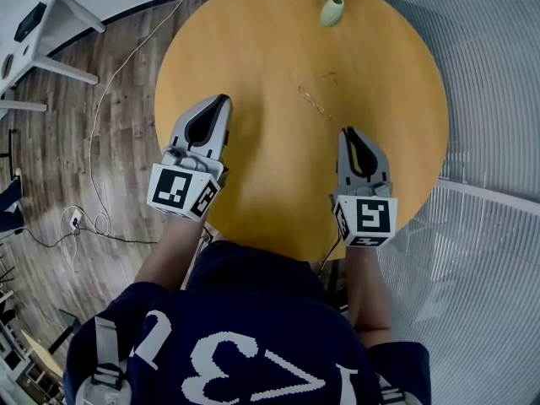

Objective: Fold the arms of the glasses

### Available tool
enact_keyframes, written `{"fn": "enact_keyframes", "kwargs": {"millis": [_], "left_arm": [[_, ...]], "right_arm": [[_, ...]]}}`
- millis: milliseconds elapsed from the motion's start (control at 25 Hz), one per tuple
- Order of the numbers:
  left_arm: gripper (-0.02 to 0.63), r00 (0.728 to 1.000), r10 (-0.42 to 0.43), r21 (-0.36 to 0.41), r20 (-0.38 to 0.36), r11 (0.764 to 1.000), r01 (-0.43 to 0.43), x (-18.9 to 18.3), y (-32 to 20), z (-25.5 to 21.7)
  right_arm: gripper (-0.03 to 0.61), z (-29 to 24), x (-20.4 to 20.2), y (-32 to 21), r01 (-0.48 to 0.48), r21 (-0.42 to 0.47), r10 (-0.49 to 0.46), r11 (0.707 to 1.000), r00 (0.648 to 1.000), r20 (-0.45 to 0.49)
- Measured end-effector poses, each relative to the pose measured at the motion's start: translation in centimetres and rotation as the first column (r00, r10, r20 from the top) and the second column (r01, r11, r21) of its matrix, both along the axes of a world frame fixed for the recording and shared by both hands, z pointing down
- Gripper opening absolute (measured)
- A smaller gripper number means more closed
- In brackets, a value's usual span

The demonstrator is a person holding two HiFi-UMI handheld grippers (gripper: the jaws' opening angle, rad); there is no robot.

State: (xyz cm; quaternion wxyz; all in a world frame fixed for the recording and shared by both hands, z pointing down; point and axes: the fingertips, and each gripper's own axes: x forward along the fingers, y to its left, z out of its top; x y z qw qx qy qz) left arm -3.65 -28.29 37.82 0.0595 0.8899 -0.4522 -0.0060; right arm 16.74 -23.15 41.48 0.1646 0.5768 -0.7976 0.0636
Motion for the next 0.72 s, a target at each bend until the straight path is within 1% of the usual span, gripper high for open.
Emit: {"fn": "enact_keyframes", "kwargs": {"millis": [40, 80, 120, 200, 280, 400, 560, 720], "left_arm": [[0.021, 1.000, 0.003, -0.006, 0.005, 1.000, -0.003, 0.2, -0.3, 0.5], [0.021, 1.000, 0.006, -0.012, 0.010, 1.000, -0.005, 0.3, -0.7, 1.0], [0.021, 1.000, 0.008, -0.019, 0.014, 1.000, -0.008, 0.5, -1.0, 1.4], [0.021, 1.000, 0.014, -0.035, 0.019, 0.999, -0.014, 0.7, -1.7, 2.1], [0.021, 1.000, 0.020, -0.047, 0.024, 0.999, -0.019, 1.1, -2.2, 2.8], [0.021, 0.999, 0.023, -0.066, 0.029, 0.998, -0.021, 1.3, -2.7, 3.7], [0.021, 0.999, 0.020, -0.084, 0.037, 0.996, -0.016, 1.2, -3.2, 4.7], [0.021, 0.999, 0.012, -0.099, 0.043, 0.995, -0.007, 0.6, -3.1, 5.2]], "right_arm": [[0.043, 1.1, -0.1, -0.5, 0.013, -0.025, -0.014, 1.000, 1.000, -0.025], [0.084, 2.2, -0.3, -1.2, 0.027, -0.053, -0.030, 0.998, 0.998, -0.053], [0.100, 3.4, -0.4, -1.8, 0.039, -0.083, -0.046, 0.996, 0.995, -0.083], [0.106, 5.7, -0.7, -3.3, 0.055, -0.138, -0.078, 0.989, 0.984, -0.161], [0.107, 8.5, -0.7, -4.7, 0.065, -0.181, -0.114, 0.981, 0.955, -0.274], [0.109, 12.6, -0.6, -6.4, 0.074, -0.242, -0.175, 0.968, 0.887, -0.428], [0.115, 16.7, -0.7, -8.3, 0.075, -0.315, -0.248, 0.946, 0.793, -0.557], [0.115, 19.1, -0.8, -9.3, 0.061, -0.354, -0.300, 0.933, 0.672, -0.677]]}}
